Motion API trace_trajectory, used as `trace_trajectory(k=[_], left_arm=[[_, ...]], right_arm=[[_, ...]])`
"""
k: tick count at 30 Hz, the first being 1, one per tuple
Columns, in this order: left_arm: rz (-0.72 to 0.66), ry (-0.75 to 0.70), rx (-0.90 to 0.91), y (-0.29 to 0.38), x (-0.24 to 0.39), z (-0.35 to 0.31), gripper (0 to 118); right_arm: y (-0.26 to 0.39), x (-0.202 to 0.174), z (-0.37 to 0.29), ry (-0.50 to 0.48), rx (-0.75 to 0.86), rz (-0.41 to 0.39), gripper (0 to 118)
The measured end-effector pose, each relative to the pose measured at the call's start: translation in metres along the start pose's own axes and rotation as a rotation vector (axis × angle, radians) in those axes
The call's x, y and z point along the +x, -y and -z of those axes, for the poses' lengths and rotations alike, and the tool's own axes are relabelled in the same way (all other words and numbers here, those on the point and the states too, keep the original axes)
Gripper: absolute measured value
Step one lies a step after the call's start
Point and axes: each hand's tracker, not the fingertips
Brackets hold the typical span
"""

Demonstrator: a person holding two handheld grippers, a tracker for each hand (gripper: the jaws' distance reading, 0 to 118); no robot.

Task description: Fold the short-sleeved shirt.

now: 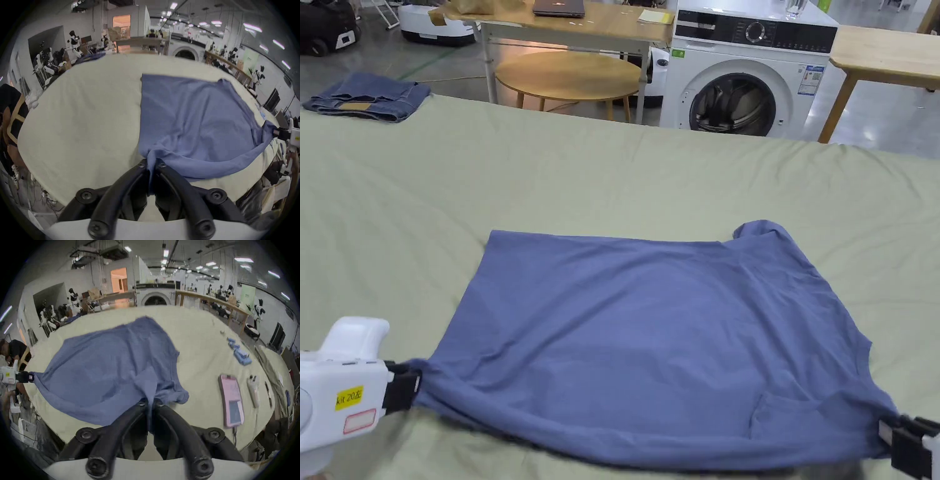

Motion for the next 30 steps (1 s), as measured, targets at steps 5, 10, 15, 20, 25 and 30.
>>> trace_trajectory(k=[5,10,15,20,25,30], left_arm=[[0.002,0.001,0.099,-0.039,-0.001,0.004,1],[-0.061,0.004,0.113,-0.076,-0.009,0.030,1],[-0.121,-0.005,0.093,-0.101,-0.017,0.066,1],[-0.086,-0.036,0.016,-0.114,-0.011,0.102,1],[-0.056,-0.044,-0.036,-0.121,-0.009,0.124,1],[-0.043,-0.038,-0.043,-0.130,-0.017,0.135,1]], right_arm=[[-0.046,-0.003,0.012,0.004,0.058,-0.009,3],[-0.087,-0.003,0.049,0.019,0.091,0.021,3],[-0.111,-0.001,0.093,0.023,0.086,0.053,3],[-0.118,-0.009,0.132,0.052,0.044,0.022,3],[-0.120,-0.003,0.164,0.073,0.006,0.006,3],[-0.119,-0.010,0.171,0.097,-0.006,-0.019,7]])
